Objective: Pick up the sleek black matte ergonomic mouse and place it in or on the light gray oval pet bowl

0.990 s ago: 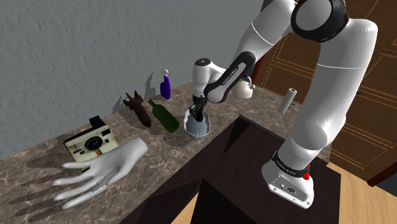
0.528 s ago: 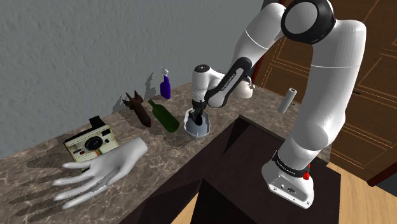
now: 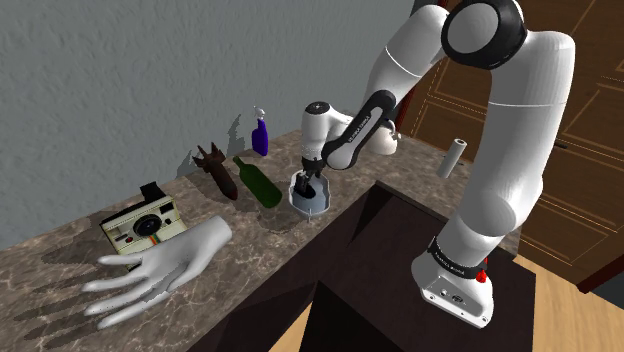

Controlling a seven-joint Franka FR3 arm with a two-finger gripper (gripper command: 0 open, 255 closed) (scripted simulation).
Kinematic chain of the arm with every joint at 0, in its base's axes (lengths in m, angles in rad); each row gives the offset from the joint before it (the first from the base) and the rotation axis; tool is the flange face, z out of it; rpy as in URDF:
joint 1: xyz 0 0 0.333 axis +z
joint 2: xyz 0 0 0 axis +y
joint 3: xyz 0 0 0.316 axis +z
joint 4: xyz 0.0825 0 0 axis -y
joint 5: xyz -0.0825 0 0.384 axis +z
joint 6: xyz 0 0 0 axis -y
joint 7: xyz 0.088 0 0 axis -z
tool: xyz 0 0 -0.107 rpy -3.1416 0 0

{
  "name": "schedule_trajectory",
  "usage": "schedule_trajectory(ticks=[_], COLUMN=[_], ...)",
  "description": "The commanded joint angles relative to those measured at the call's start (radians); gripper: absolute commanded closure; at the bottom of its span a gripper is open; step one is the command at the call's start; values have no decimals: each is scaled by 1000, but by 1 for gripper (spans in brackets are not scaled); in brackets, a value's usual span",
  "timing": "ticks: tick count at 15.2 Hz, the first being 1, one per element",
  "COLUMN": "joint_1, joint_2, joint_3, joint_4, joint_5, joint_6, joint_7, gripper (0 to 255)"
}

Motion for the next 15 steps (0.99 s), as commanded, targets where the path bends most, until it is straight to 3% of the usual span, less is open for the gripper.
schedule_trajectory(ticks=[1,3,7,15], joint_1=[0,0,-28,-26], joint_2=[0,0,-134,-134], joint_3=[0,0,67,65], joint_4=[0,0,-32,-32], joint_5=[0,0,115,115], joint_6=[0,0,-96,-96], joint_7=[0,0,-84,-85], gripper=[0,0,0,0])
